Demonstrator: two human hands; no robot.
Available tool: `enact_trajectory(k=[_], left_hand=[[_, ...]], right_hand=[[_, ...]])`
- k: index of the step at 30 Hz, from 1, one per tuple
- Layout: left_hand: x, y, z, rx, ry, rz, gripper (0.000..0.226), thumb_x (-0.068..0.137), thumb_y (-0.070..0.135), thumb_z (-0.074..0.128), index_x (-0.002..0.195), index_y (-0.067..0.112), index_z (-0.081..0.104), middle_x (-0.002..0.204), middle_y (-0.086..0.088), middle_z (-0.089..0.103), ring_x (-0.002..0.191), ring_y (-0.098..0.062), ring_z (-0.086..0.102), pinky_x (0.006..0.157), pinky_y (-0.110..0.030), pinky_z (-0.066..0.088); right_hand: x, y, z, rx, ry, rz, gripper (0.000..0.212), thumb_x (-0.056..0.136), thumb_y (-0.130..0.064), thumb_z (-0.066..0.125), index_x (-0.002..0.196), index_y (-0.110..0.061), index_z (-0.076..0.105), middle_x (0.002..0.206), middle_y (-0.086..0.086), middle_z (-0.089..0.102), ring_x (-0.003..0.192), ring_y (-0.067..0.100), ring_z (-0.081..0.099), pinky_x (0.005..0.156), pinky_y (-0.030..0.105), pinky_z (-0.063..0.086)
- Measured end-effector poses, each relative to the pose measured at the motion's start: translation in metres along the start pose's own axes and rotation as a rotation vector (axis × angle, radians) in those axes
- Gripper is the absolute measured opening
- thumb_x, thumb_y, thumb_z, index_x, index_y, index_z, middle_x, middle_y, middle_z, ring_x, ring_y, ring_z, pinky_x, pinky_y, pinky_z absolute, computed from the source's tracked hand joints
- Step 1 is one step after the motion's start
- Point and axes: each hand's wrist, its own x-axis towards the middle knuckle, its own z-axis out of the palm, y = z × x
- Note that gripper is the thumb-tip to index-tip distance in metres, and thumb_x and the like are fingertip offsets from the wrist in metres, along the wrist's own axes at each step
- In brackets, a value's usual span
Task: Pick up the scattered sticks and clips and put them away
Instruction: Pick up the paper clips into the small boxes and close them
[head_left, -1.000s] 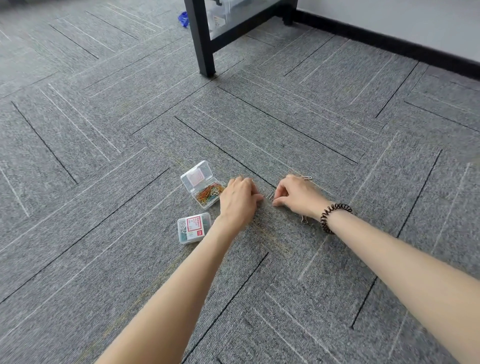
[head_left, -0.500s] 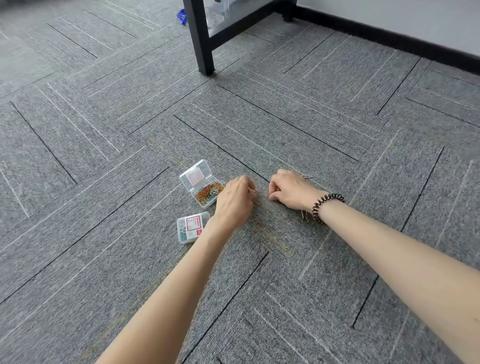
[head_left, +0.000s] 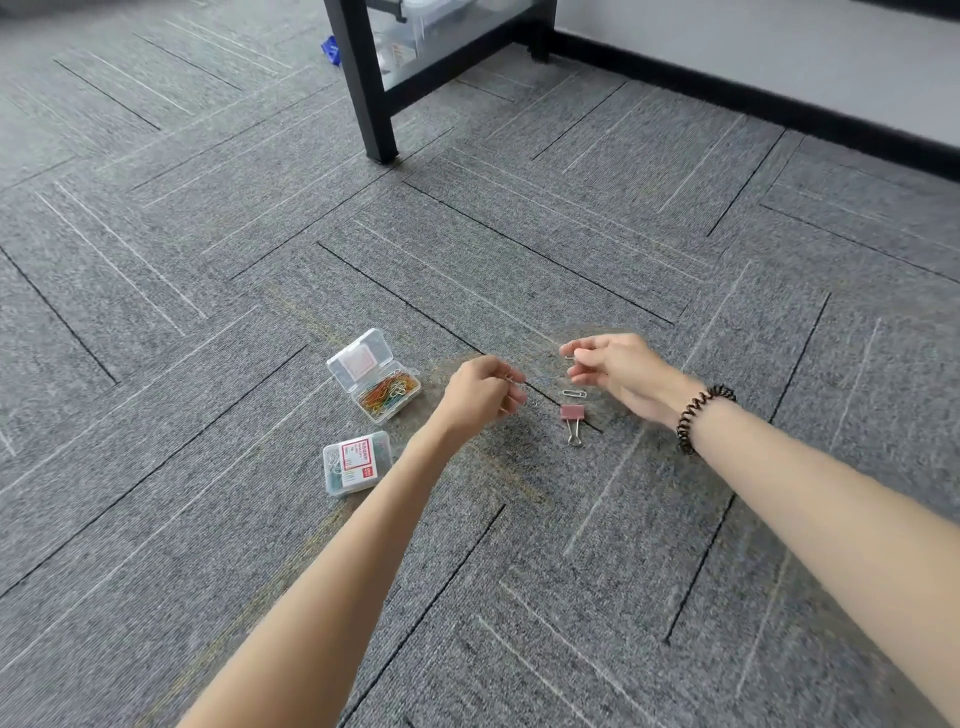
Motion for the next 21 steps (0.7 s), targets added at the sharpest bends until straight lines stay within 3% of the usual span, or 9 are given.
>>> enact_trajectory(k=[3,5,7,9,11,13,15,18,21], left_hand=[[0.004,0.001,0.01,-0.075,0.024,-0.031,0.008,0.087,0.006,0.051,0.088,0.007,0.059,0.075,-0.004,0.063,0.059,-0.013,0.055,0.056,-0.024,0.045],[0.006,0.0,0.014,-0.071,0.038,-0.031,0.014,0.08,0.019,0.059,0.088,0.007,0.061,0.075,-0.003,0.062,0.062,-0.015,0.054,0.06,-0.027,0.044],[0.008,-0.002,0.016,0.011,0.071,0.013,0.013,0.078,0.021,0.064,0.084,0.01,0.061,0.073,0.0,0.06,0.063,-0.014,0.051,0.061,-0.026,0.044],[0.009,-0.005,0.017,0.242,0.119,0.114,0.015,0.08,0.022,0.071,0.088,0.012,0.063,0.072,0.004,0.055,0.062,-0.009,0.047,0.06,-0.024,0.041],[0.009,-0.006,0.017,0.571,0.141,0.219,0.023,0.079,0.027,0.075,0.095,0.015,0.062,0.078,0.006,0.049,0.069,-0.01,0.044,0.064,-0.026,0.038],[0.009,-0.008,0.017,0.715,0.129,0.243,0.028,0.08,0.03,0.075,0.101,0.018,0.061,0.086,0.005,0.048,0.079,-0.012,0.043,0.069,-0.028,0.038],[0.011,-0.009,0.018,0.728,0.135,0.245,0.026,0.081,0.031,0.073,0.1,0.02,0.062,0.087,0.005,0.049,0.081,-0.013,0.045,0.069,-0.028,0.036],[0.013,-0.01,0.018,0.737,0.137,0.259,0.018,0.082,0.031,0.072,0.092,0.019,0.064,0.087,0.005,0.052,0.083,-0.013,0.048,0.07,-0.027,0.036],[0.017,-0.01,0.018,0.766,0.085,0.228,0.016,0.088,0.032,0.066,0.088,0.016,0.061,0.094,0.0,0.058,0.092,-0.017,0.054,0.077,-0.03,0.041]], right_hand=[[-0.006,0.0,-0.01,0.232,-0.03,0.068,0.016,0.089,0.005,0.039,0.094,0.0,0.053,0.084,0.01,0.054,0.071,0.015,0.053,0.062,0.024,0.047],[-0.007,0.001,-0.013,0.215,0.0,0.082,0.014,0.083,0.004,0.039,0.088,-0.003,0.05,0.08,0.007,0.051,0.065,0.013,0.047,0.056,0.022,0.04],[-0.005,0.005,-0.014,0.02,0.037,0.067,0.01,0.084,0.0,0.046,0.089,-0.002,0.055,0.076,0.005,0.049,0.06,0.01,0.042,0.053,0.019,0.034],[-0.001,0.01,-0.013,-0.304,0.081,0.022,0.012,0.087,-0.011,0.06,0.094,-0.003,0.062,0.077,0.004,0.054,0.062,0.009,0.046,0.057,0.019,0.036],[0.002,0.016,-0.011,-0.595,0.119,-0.051,0.016,0.082,-0.021,0.071,0.091,-0.01,0.064,0.084,0.0,0.062,0.071,0.01,0.054,0.064,0.024,0.043],[0.002,0.021,-0.006,-0.819,0.161,-0.122,0.017,0.078,-0.028,0.075,0.086,-0.018,0.065,0.096,-0.003,0.064,0.086,0.013,0.059,0.078,0.032,0.05],[0.001,0.023,-0.003,-0.922,0.186,-0.154,0.015,0.078,-0.03,0.075,0.086,-0.021,0.066,0.094,-0.004,0.063,0.089,0.013,0.058,0.081,0.033,0.049],[0.002,0.023,-0.002,-0.985,0.148,-0.171,0.011,0.083,-0.03,0.07,0.086,-0.021,0.064,0.082,-0.006,0.06,0.075,0.009,0.053,0.069,0.029,0.042],[0.003,0.023,0.0,-0.962,0.093,-0.18,0.013,0.092,-0.027,0.059,0.094,-0.014,0.058,0.08,-0.008,0.051,0.072,0.006,0.047,0.068,0.025,0.037]])
